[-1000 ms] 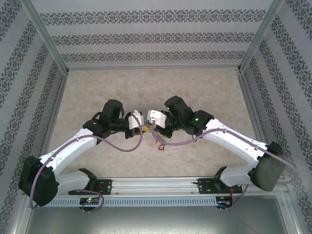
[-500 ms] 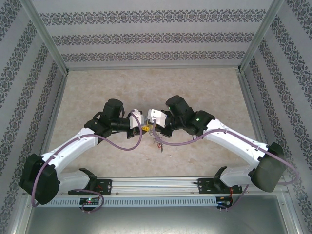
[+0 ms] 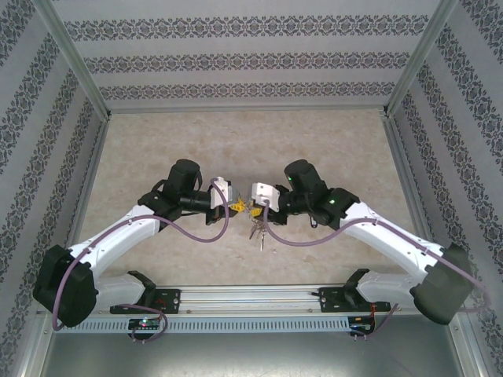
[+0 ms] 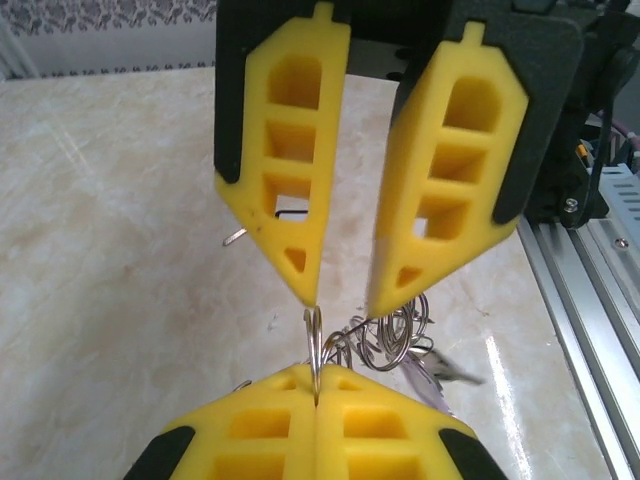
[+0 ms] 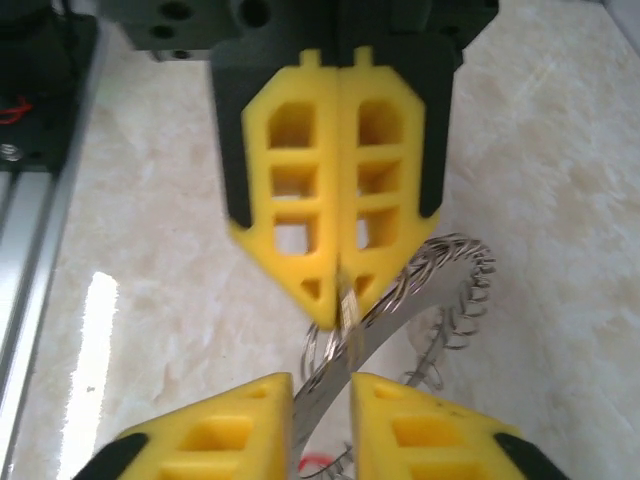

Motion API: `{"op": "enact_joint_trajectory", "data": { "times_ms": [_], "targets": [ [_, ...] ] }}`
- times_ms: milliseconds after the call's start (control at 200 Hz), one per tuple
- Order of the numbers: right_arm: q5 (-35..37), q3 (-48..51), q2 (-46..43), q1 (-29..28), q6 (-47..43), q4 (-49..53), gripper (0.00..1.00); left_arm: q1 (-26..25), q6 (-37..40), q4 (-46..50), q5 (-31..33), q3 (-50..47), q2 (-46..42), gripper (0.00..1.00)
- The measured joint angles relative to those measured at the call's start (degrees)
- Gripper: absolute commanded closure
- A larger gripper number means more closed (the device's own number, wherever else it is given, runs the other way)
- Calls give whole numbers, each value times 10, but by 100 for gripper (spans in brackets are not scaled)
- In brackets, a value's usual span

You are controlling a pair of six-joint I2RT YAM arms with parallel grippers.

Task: Put the keys on the keyring

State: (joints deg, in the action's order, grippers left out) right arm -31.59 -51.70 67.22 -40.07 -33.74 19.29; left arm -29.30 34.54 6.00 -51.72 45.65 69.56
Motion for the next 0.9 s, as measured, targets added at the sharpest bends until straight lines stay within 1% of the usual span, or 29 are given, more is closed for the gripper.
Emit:
{"op": "enact_joint_trajectory", "data": {
  "times_ms": [105,230,320,440,590,704,789,904],
  "targets": [
    [-64,28,-26,37,-8,-5,70,0,16,-5,-23,0,-8,100],
    [-146,45,-34,78,-8,-28,70,0,33,-6,-53,0,-14,100],
    [-191,49,-31,91,-7,-42,69,0,43,-7,-71,0,-14,100],
    [-237,48,-15,91,-7,-62,69,0,57,-4,-87,2,-14,100],
    [-257,38,16,87,-10,-64,72,0,70,0,-97,14,-12,100],
    [-259,25,32,79,-23,-63,79,1,76,2,-98,18,-10,100],
    [-257,21,36,75,-28,-62,81,1,80,9,-100,19,-9,100],
    [-245,16,37,68,-38,-61,80,1,89,22,-105,24,-4,100]
  ]
}}
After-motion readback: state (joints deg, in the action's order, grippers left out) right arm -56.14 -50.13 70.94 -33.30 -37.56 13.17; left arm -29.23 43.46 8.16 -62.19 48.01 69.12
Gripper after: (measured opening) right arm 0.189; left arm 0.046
